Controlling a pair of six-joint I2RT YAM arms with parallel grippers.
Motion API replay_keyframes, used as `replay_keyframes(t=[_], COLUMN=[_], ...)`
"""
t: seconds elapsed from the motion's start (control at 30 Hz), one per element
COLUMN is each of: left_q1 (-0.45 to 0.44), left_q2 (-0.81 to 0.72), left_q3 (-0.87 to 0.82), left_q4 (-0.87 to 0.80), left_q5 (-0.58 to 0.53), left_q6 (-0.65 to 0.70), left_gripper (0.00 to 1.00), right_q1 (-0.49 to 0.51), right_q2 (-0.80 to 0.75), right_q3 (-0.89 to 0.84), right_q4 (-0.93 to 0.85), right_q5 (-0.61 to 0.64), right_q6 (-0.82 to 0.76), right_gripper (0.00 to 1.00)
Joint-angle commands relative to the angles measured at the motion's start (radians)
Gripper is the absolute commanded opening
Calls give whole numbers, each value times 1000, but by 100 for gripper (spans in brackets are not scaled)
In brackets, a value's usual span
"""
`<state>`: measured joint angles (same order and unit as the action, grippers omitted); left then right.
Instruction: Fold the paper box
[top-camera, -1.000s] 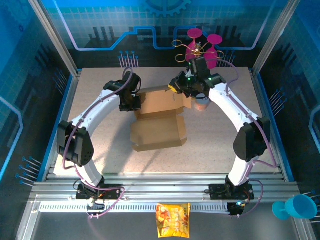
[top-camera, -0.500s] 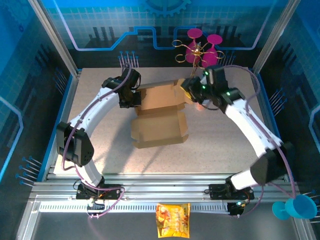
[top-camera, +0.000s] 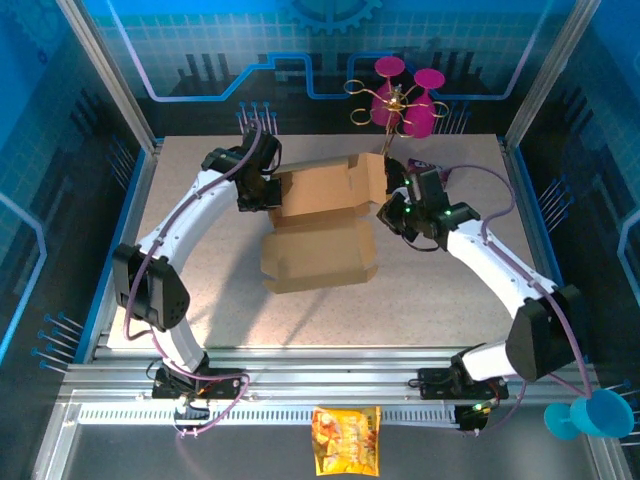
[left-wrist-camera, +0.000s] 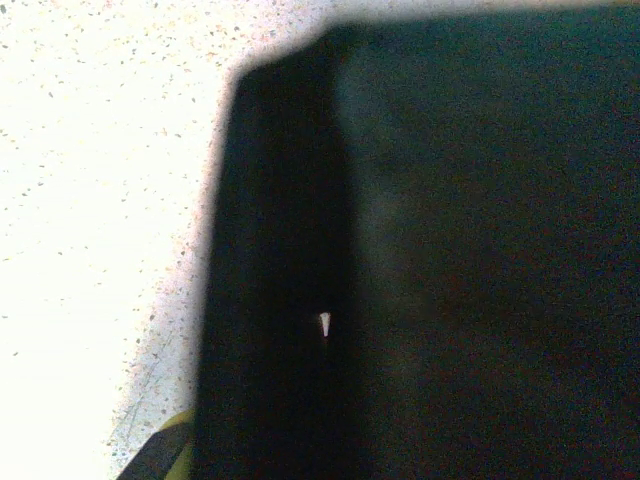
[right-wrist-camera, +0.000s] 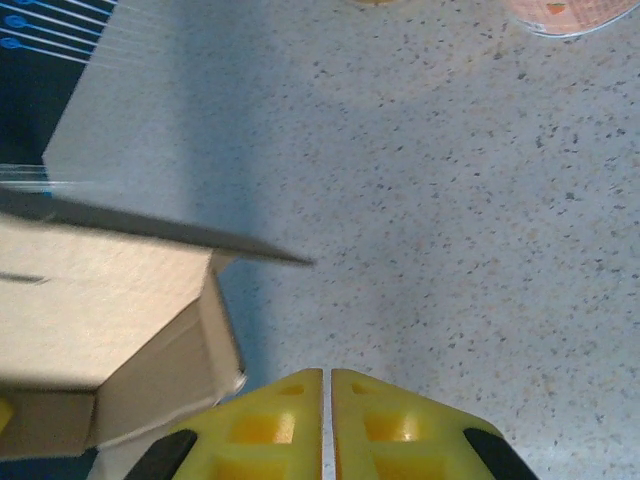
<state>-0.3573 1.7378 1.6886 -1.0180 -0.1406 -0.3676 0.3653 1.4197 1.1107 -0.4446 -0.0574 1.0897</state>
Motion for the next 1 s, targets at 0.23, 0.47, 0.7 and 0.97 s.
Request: replay_keyframes(t=[0.23,0.47,0.7,0.97], left_q1=[2,2,20,38], left_q2=[16,26,26,19], left_q3=[48,56,62,60], left_q4=[-36,-35,-27,-10], left_q5=[26,27,50,78], left_q6=[-34,-41,-59,-75], left_gripper=[0,0,0,0], right_q1=[28,67,80,83], right_q2=[133,153,190,247], right_q3=[108,173,189,232], right_q4=[46,24,11,-17], right_q5=[7,6,-44,-128], right_q6=[-27,-47,-57,-115], right_gripper=[16,20,27,34])
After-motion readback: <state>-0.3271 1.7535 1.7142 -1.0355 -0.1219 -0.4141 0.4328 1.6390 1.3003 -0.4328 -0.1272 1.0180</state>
